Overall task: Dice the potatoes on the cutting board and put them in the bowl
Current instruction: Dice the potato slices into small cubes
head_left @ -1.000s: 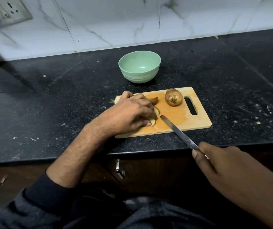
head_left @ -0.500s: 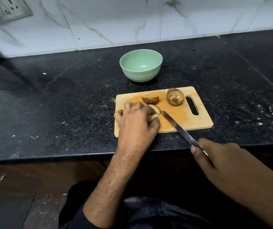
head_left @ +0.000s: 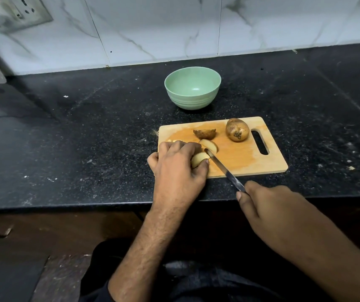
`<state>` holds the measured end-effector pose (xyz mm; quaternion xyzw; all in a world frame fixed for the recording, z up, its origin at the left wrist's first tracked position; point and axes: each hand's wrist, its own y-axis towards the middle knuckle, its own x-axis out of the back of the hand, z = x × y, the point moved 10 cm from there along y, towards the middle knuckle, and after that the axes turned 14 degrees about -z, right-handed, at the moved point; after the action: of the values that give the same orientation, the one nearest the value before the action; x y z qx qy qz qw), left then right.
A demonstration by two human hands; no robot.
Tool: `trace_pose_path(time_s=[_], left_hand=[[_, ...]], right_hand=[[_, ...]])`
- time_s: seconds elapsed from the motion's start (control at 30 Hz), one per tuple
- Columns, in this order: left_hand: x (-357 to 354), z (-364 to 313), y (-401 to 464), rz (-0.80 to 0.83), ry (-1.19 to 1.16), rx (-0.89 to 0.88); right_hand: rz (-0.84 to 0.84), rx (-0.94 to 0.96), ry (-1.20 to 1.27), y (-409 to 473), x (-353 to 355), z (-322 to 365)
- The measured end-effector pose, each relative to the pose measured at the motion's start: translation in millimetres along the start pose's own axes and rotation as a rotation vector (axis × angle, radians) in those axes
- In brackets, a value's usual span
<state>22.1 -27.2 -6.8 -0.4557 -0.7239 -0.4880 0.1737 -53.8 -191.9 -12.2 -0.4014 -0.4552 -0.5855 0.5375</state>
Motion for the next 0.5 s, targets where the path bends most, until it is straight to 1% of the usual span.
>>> trace_pose_path(time_s=[0.13,0.3,0.43,0.5], left_hand=[[3.6,6.9,-0.5,0.001,-0.069,0.037],[1.5,7.7,-0.8,0.015,-0.037,0.03],[1.2,8.7,0.1,0.02,-0.052,0.039],[4.5,7.2,0.0,-0.002,-0.06,0.022]], right_hand=[[-0.012,-0.014,-0.043,5.3,6.6,-3.4],[-0.019,0.033,-0.08,5.3,6.9,4.7],[-0.025,0.019,-0.083,6.2,8.6,1.2],[-0.034,0.016,-0.076,6.6,10.1,-0.8]])
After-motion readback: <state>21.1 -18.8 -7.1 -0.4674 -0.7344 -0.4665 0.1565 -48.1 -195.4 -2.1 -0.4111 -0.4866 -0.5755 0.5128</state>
